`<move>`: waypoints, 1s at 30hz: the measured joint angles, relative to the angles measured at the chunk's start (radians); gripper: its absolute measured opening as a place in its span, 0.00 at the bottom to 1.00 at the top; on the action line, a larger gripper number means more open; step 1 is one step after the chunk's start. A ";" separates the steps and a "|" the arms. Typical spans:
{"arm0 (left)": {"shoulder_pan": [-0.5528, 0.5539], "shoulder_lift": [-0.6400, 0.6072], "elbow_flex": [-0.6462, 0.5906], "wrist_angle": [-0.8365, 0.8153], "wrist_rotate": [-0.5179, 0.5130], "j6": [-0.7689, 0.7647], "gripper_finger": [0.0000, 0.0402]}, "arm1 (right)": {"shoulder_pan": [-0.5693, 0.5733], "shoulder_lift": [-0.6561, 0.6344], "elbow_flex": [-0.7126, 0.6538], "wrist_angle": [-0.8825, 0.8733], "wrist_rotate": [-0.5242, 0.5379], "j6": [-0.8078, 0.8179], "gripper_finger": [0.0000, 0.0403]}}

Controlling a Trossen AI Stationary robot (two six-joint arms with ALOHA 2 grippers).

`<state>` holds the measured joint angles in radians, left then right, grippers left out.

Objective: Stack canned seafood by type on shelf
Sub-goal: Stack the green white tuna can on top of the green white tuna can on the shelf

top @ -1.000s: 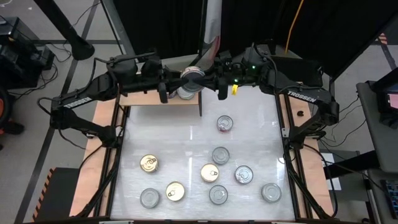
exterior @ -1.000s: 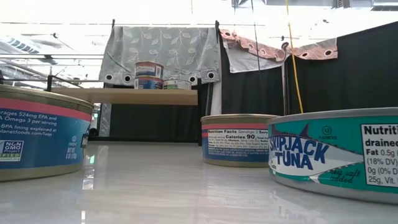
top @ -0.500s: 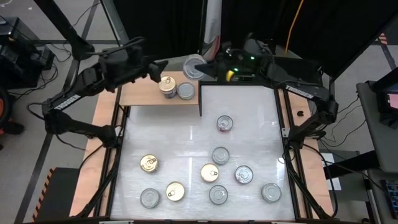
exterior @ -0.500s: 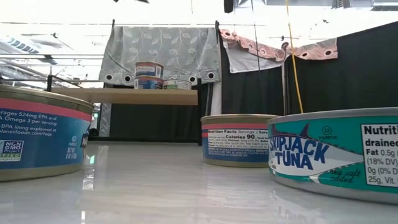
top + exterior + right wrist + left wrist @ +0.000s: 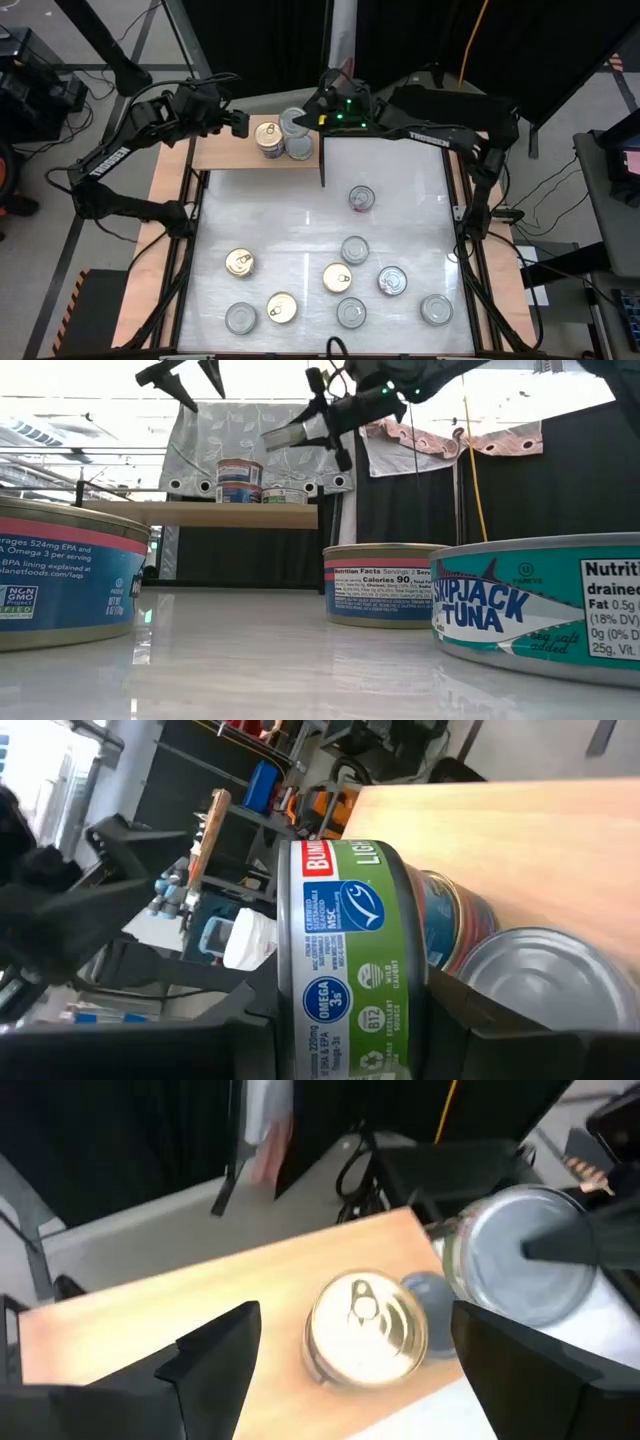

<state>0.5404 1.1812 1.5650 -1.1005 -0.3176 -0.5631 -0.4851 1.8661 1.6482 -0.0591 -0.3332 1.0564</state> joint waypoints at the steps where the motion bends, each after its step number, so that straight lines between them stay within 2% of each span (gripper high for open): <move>1: 0.000 0.000 0.000 -0.011 0.006 0.000 0.81 | 0.000 0.011 0.000 0.009 0.001 0.008 0.30; 6: -0.001 0.000 0.000 -0.017 0.038 0.020 0.81 | 0.000 0.051 0.001 -0.001 0.008 0.032 0.30; 12: 0.016 0.000 -0.001 -0.016 0.052 0.024 0.81 | 0.000 0.055 0.001 -0.059 0.061 0.035 0.30; 18: 0.033 0.001 -0.001 -0.016 0.057 0.046 0.81 | 0.000 0.056 0.001 -0.064 0.069 0.068 0.32; 22: 0.050 0.011 -0.001 -0.022 0.058 0.077 0.81 | 0.005 0.056 0.001 -0.105 0.074 0.076 0.39; 30: 0.080 0.023 -0.002 -0.034 0.085 0.094 0.81 | 0.008 0.056 0.002 -0.153 0.097 0.058 0.58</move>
<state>0.6206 1.2041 1.5635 -1.1343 -0.2328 -0.4689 -0.4773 1.9224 1.6501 -0.2121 -0.2367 1.1145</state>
